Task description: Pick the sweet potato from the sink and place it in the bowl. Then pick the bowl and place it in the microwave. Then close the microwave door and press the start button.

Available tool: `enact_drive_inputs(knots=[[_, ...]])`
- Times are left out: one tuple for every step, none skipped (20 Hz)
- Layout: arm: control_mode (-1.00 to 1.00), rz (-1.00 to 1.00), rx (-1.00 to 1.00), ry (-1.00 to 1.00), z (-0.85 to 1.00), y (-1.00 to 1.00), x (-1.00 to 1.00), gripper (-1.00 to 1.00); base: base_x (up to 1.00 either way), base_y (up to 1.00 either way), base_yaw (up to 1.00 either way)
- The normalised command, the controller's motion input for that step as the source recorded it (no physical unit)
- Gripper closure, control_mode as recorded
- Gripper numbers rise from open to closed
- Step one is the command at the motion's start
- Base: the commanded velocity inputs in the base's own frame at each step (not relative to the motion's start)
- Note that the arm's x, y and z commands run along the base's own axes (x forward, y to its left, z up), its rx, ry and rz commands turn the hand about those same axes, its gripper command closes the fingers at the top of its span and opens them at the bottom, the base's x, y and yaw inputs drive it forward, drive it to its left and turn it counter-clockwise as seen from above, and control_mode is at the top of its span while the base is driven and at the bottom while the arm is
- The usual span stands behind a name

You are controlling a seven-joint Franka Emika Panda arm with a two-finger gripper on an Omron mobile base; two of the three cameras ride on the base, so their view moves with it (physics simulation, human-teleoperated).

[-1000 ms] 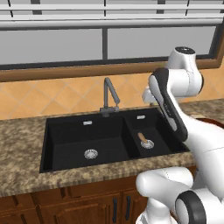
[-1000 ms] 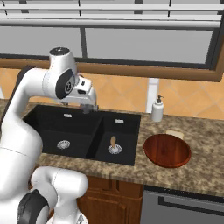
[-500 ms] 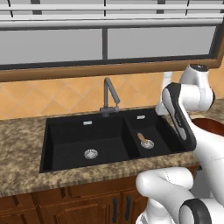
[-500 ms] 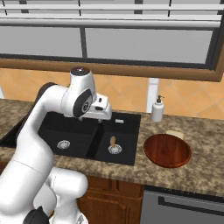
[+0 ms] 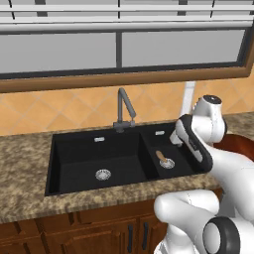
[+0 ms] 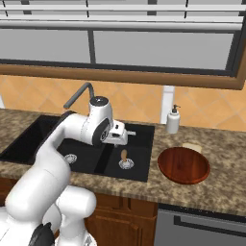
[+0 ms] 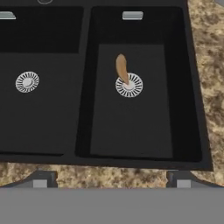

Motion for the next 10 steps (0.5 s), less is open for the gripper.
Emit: enact_drive_inputs(knots=[[-1.0, 0.0, 0.0, 0.0, -0.65, 0.0, 0.34, -1.0, 0.0, 0.0, 0.0], [-1.0, 0.0, 0.0, 0.0, -0.41, -0.14, 0.0, -1.0, 0.0, 0.0, 0.0], [-1.0, 0.0, 0.0, 0.05, -0.24, 0.0, 0.0, -1.0, 0.0, 0.0, 0.0], [-1.0, 0.0, 0.0, 0.09, -0.29, 0.0, 0.0, -1.0, 0.0, 0.0, 0.0], [-1.0, 0.0, 0.0, 0.05, -0.29, 0.0, 0.21, -1.0, 0.0, 0.0, 0.0], [-1.0, 0.0, 0.01, 0.04, -0.26, 0.0, 0.27, -1.0, 0.0, 0.0, 0.0], [-1.0, 0.0, 0.0, 0.03, -0.21, 0.0, 0.29, -1.0, 0.0, 0.0, 0.0], [-1.0, 0.0, 0.01, 0.01, -0.2, 0.0, 0.34, -1.0, 0.0, 0.0, 0.0], [-1.0, 0.0, 0.02, 0.0, -0.18, -0.06, 0.29, -1.0, 0.0, 0.0, 0.0], [-1.0, 0.0, 0.02, 0.0, -0.19, -0.04, 0.3, -1.0, 0.0, 0.0, 0.0]])
